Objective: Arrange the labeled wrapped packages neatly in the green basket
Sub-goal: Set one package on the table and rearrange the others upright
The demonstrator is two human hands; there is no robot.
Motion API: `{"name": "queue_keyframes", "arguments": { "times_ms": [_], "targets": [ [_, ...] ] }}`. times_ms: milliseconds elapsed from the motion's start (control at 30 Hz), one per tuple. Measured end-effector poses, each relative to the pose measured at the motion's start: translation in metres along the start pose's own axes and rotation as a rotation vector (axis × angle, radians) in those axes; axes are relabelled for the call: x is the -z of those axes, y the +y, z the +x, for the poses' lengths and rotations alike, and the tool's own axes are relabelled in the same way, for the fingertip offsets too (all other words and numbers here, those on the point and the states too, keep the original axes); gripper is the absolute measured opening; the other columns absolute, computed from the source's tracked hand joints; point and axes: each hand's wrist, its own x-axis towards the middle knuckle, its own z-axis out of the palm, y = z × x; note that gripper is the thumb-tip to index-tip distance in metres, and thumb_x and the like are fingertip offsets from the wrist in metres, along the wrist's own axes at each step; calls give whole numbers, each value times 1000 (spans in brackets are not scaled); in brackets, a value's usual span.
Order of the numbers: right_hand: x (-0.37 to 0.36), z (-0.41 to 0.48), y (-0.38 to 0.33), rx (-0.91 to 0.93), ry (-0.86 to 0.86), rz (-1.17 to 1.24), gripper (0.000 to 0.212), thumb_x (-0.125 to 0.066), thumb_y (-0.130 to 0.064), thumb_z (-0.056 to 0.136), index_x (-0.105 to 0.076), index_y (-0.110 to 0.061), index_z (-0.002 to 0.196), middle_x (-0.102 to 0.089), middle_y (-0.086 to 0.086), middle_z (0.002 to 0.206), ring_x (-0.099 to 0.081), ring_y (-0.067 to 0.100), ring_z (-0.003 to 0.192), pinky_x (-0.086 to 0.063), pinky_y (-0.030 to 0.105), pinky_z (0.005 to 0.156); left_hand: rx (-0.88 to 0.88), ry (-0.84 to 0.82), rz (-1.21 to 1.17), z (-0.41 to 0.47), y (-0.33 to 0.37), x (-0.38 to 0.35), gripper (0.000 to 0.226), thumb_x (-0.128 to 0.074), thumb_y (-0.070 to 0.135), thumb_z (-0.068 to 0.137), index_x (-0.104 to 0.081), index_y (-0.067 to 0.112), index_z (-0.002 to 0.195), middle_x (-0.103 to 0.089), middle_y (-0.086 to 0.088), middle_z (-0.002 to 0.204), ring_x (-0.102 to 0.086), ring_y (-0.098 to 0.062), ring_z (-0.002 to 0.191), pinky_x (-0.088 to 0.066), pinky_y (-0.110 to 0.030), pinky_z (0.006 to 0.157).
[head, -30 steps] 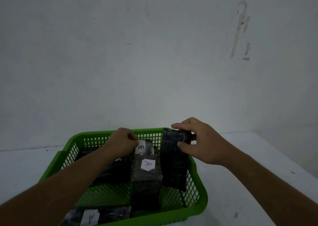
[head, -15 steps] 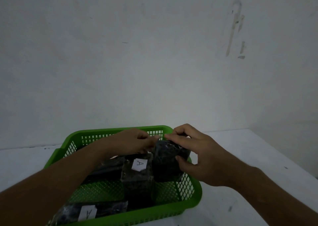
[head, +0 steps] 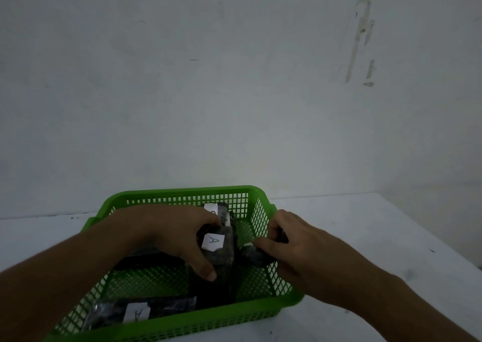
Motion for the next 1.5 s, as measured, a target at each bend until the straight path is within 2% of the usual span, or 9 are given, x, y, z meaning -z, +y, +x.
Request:
{"name": "queue_keyframes", "arguments": {
  "times_ms": [133, 433, 600, 767, 900, 1100, 1233, 1367, 1500],
  "targets": [
    [-15, 3, -8, -73, -54, 12, 34, -55, -18, 94, -54, -15, 128, -40, 5, 104, -44, 19, 88, -36, 29, 58, 14, -18, 57, 2, 3, 3, 76, -81, 61, 56, -51, 30, 119, -53, 19, 104, -55, -8, 96, -46, -21, 74],
    [-13, 8, 11, -43, -170, 23, 41, -56, -32, 94, -53, -35, 134, -49, 2, 108, -47, 20, 97, -32, 28, 69, 70, -1, 84, 3, 2, 8, 87, -81, 60, 57, -50, 25, 131, -55, 5, 129, -55, -17, 114, -48, -36, 98],
    [27, 10, 24, -85, 23, 326, 35, -70, -33, 86, -68, -32, 121, -53, -6, 92, -49, 7, 78, -39, 21, 63, 75, 36, 60, 3, -5, 5, 96, -81, 64, 53, -45, 28, 135, -52, 9, 135, -52, -15, 118, -44, -29, 95],
    [20, 13, 11, -30, 107, 76, 39, -70, -25, 84, -66, -22, 123, -58, 6, 102, -55, 19, 87, -46, 27, 65, 72, -2, 96, 5, -5, 8, 98, -78, 68, 51, -48, 24, 134, -53, 6, 133, -54, -18, 116, -48, -38, 97],
    [-20, 19, -6, -44, -126, 25, 42, -63, -28, 91, -57, -24, 132, -53, 8, 123, -49, 21, 113, -35, 24, 80, 76, -31, 96, 4, -3, 10, 91, -80, 67, 50, -53, 24, 126, -56, 4, 128, -56, -18, 113, -49, -40, 98],
    [-20, 29, 12, -127, -301, 447, 24, -59, -35, 94, -74, -21, 106, -68, -4, 98, -62, 7, 84, -51, 27, 74, 65, -31, 58, 5, -3, 10, 91, -80, 65, 55, -50, 24, 131, -54, 7, 131, -54, -16, 114, -47, -35, 98],
    [-38, 47, 25, -237, -169, 228, 37, -62, -30, 92, -61, -20, 129, -58, 5, 124, -53, 21, 114, -44, 37, 97, 71, -40, 47, 6, -4, 10, 96, -79, 64, 57, -43, 26, 137, -48, 8, 136, -49, -17, 121, -42, -28, 97],
    [-55, 69, 32, -179, -350, -78, 67, -55, -50, 91, -32, -24, 147, -27, 9, 157, -21, 27, 145, 2, 54, 116, 45, -51, 7, 6, -6, 10, 85, -81, 65, 54, -53, 32, 127, -57, 14, 125, -55, -14, 114, -47, -30, 96],
    [-59, 84, 38, -202, -388, 86, 51, -58, -54, 87, -46, -30, 130, -57, -3, 128, -50, 22, 126, 3, 59, 112, 14, -39, -18, 7, -12, 9, 88, -80, 70, 48, -54, 37, 126, -59, 19, 123, -57, -8, 110, -47, -34, 99]
  ]
}}
